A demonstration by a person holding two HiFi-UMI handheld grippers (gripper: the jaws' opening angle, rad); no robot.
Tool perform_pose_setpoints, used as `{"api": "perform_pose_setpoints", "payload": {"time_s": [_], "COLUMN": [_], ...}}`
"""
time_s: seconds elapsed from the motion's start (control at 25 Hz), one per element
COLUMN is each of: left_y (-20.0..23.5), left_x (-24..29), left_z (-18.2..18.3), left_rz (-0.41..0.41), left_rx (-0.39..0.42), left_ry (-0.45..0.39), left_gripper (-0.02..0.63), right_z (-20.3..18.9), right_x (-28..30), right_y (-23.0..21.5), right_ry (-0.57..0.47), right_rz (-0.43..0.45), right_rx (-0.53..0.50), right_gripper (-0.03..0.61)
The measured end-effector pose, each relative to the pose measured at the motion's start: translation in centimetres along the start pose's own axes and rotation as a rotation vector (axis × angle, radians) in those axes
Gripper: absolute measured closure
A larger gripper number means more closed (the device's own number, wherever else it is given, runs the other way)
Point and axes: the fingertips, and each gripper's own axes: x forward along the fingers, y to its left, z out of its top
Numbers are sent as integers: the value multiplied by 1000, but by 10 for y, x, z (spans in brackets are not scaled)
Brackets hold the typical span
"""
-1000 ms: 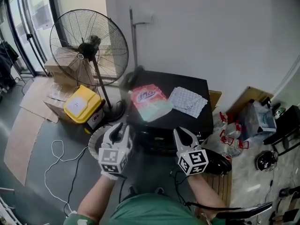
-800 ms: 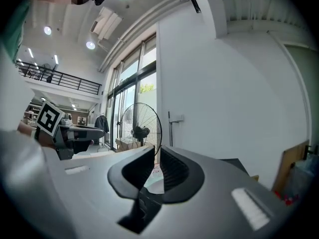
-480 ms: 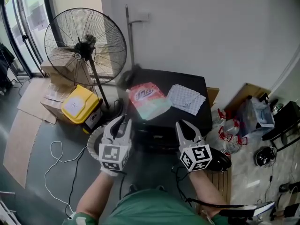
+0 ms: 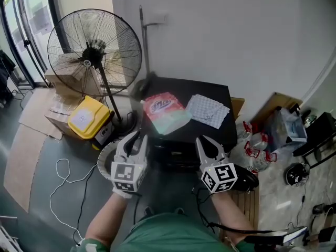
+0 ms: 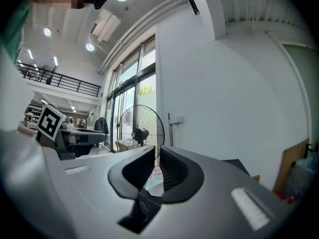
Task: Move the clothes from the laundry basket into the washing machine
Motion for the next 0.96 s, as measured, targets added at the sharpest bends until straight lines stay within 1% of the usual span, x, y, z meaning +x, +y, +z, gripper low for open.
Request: {"api": "perform_pose_setpoints", "payload": {"time_s": [0.64,0.96], "left_y": [-4,-11], "left_x": [-1,1], "left_z": [-9,-7], "left_rz": [4,5], "left_rx": [2,2], "left_ry": [16,21], "left_gripper": [538,538], "right_z": [0,2], "right_x": [-4,-8], "right_y": [1,-2], "right_ry": [-11,-14], "right_rz": [13,21], "right_rx": [3,11], "right_gripper": [548,551]}}
